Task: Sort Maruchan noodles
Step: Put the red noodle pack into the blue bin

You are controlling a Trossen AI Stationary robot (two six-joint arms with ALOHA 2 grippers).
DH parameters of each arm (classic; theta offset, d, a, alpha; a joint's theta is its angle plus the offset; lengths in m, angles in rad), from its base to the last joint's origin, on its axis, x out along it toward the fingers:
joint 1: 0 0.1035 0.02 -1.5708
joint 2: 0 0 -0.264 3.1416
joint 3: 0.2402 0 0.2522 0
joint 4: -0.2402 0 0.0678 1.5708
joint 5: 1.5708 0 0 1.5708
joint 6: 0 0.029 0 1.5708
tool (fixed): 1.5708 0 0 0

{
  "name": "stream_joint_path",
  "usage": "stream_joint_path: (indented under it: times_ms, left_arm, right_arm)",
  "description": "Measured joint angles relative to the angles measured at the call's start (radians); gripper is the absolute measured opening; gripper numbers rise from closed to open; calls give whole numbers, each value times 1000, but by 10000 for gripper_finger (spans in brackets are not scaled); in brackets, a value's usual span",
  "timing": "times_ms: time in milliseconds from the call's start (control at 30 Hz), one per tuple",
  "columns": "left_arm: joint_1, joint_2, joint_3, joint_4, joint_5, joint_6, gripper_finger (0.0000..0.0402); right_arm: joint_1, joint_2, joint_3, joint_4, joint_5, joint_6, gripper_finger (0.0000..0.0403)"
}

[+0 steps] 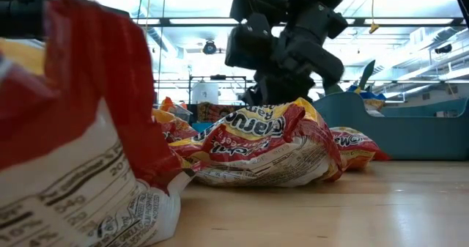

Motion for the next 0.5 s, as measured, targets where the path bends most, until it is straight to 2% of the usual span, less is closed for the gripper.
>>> stream_joint_path:
  times_ms: [233,500]
  left_arm:
    - [0,0,0,-5,0,-26,142]
    - [0,0,0,-12,-1,-25,142]
  right_arm:
    - [-1,0,-30,19,7,-2,119]
    - [-4,0,-29,3,24,-31,64]
